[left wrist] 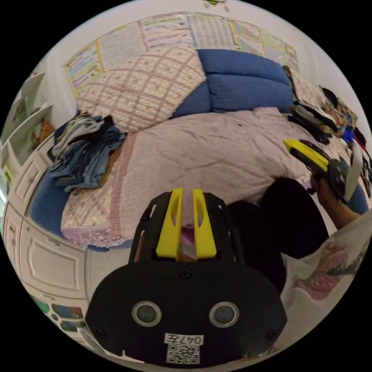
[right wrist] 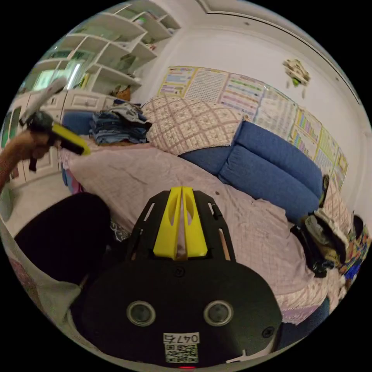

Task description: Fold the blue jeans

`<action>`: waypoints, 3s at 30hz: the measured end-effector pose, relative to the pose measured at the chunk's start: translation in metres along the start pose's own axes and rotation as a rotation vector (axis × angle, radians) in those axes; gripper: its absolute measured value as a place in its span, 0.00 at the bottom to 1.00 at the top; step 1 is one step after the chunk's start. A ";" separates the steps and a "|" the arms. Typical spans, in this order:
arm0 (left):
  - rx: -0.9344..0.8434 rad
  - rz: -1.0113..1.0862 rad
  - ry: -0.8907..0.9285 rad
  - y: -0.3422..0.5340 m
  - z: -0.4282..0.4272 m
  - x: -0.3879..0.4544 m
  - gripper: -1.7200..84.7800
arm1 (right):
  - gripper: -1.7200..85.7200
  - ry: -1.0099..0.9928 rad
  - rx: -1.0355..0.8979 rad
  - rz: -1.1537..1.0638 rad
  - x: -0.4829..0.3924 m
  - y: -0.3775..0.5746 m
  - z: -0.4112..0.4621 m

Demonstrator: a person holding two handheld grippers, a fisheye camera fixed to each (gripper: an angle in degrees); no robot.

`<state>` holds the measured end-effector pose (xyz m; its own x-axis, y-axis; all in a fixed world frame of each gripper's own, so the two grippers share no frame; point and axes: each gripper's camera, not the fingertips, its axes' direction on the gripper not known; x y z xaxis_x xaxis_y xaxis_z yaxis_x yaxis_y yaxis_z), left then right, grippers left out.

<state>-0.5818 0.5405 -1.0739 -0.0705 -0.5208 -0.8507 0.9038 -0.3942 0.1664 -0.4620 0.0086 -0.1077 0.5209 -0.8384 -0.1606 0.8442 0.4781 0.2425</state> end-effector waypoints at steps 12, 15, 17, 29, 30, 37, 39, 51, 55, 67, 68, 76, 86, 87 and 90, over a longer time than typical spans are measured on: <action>0.325 -0.692 -0.144 -0.328 -0.116 -0.457 0.16 | 0.01 0.084 -0.063 -0.129 -0.035 -0.177 -0.017; 0.306 -0.870 -0.136 -0.381 -0.103 -0.541 0.17 | 0.01 0.082 -0.106 -0.153 -0.038 -0.219 -0.013; 0.309 -0.903 -0.141 -0.407 -0.096 -0.569 0.18 | 0.01 0.081 -0.133 -0.164 -0.039 -0.242 -0.009; 0.335 -1.077 -0.053 -0.468 -0.095 -0.621 0.09 | 0.01 0.102 -0.226 -0.206 -0.029 -0.341 0.007; 0.347 -1.071 -0.053 -0.469 -0.108 -0.611 0.07 | 0.01 0.102 -0.223 -0.205 -0.026 -0.345 0.008; 0.459 -0.832 -0.193 -0.480 -0.226 -0.477 0.02 | 0.01 0.087 -0.197 -0.200 -0.002 -0.352 0.018; 0.552 -0.719 -0.207 -0.463 -0.290 -0.415 0.02 | 0.01 0.087 -0.184 -0.196 0.008 -0.347 0.023; 0.764 -0.259 0.444 -0.209 -0.455 -0.045 0.01 | 0.03 -0.277 0.029 0.045 0.137 -0.318 0.052; 0.783 -0.264 0.676 -0.112 -0.425 0.067 0.01 | 0.16 -0.635 0.208 0.161 0.205 -0.305 0.054; 0.284 -0.406 1.022 0.024 -0.182 0.233 0.06 | 0.08 -0.799 -0.131 0.142 0.283 -0.237 0.131; 0.279 -0.334 0.975 0.029 -0.175 0.243 0.07 | 0.08 -0.858 -0.144 0.260 0.299 -0.224 0.154; 0.074 -0.062 0.497 0.146 -0.110 0.349 0.07 | 0.13 -0.687 -0.298 0.860 0.367 -0.099 0.266; 0.168 0.172 0.076 0.308 -0.068 0.485 0.04 | 0.11 -0.400 -0.327 0.570 0.355 -0.072 0.253; 0.180 0.194 0.161 0.326 -0.065 0.490 0.06 | 0.11 -0.443 -0.335 0.563 0.352 -0.068 0.257; 0.206 0.283 0.302 0.366 -0.057 0.510 0.11 | 0.10 -0.523 -0.372 0.537 0.344 -0.056 0.268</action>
<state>-0.2629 0.1736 -1.4751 0.3206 -0.3977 -0.8597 0.7651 -0.4264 0.4825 -0.3643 -0.3767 0.0798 0.8159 -0.4410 0.3738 0.5321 0.8256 -0.1875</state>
